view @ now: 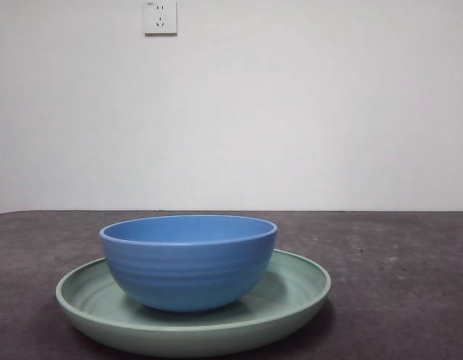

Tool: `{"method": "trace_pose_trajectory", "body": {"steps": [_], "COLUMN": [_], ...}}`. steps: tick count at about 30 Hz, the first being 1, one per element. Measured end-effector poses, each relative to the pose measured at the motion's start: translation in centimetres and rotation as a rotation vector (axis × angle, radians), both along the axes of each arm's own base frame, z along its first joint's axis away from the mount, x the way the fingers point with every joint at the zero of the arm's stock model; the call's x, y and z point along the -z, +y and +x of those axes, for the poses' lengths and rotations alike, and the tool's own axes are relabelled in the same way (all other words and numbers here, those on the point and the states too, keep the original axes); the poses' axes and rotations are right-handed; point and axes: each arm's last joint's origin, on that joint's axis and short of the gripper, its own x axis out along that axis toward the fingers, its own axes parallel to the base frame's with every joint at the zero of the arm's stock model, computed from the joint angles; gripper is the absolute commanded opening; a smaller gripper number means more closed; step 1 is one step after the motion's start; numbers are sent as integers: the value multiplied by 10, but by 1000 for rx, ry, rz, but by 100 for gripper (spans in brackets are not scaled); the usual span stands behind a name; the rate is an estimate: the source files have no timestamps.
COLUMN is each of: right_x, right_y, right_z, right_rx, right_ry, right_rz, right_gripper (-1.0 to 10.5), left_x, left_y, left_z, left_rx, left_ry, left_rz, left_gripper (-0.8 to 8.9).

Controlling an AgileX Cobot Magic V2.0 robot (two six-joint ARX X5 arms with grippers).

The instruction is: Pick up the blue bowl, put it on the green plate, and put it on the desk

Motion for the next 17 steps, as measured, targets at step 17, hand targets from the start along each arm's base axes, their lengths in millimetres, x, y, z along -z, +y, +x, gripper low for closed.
{"method": "trace_pose_trajectory", "body": {"steps": [17], "right_x": [107], "right_y": [-8], "right_z": [50], "right_rx": [231], "right_ry": [-566], "right_rz": [-27], "right_gripper": [52], "left_x": [0], "left_y": [0], "left_z": [0], "left_rx": [0], "left_ry": [0], "left_rz": [0], "left_gripper": [7]}}
